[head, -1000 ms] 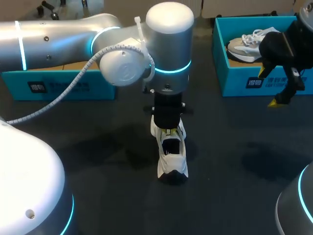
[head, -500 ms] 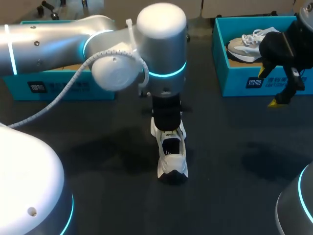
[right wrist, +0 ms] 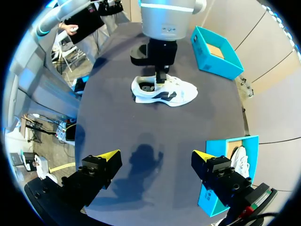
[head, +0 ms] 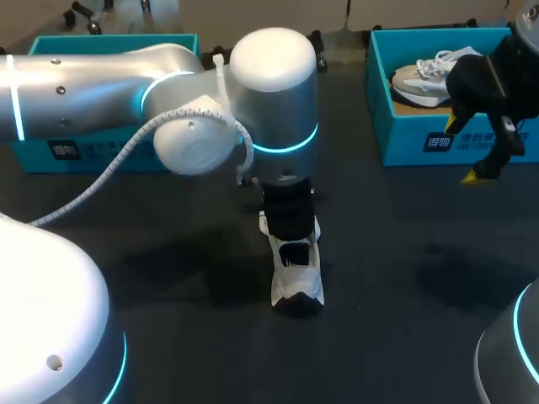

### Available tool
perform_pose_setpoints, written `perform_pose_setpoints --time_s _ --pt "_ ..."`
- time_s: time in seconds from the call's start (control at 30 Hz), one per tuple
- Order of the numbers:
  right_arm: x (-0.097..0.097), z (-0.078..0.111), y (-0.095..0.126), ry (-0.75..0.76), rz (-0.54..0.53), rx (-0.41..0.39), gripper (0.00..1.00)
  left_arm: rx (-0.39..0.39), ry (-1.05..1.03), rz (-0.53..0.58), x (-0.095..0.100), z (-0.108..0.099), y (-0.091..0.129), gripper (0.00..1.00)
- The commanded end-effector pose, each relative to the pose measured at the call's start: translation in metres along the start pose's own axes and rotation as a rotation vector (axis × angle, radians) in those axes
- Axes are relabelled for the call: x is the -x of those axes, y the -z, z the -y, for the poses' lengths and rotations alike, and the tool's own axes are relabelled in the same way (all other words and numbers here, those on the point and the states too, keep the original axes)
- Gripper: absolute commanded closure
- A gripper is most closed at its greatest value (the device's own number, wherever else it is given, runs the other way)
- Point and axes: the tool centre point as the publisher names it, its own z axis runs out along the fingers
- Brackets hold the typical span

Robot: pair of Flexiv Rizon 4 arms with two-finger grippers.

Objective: Take the shoe out of the shoebox, open the shoe tongue, remove and reinsert the insole, then place the shoe into the shoebox

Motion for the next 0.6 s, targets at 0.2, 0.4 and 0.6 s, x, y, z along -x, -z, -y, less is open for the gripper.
perform_pose_setpoints --time_s 0.2,0.4,0.6 --pt "0.0021 -0.0013 -0.0008 -0.001 -0.004 -0.003 0.0 0.046 0.061 0.004 -0.0053 0.0025 0.0196 0.03" --pt "0.0021 -0.0013 -0.0008 -0.001 -0.004 -0.003 0.0 0.046 0.061 0.004 -0.0053 0.0025 0.0196 0.0" --pt "0.0021 -0.0013 -0.0008 -0.001 -0.004 -0.003 0.0 0.046 0.061 0.004 -0.0053 0.0025 0.0196 0.0"
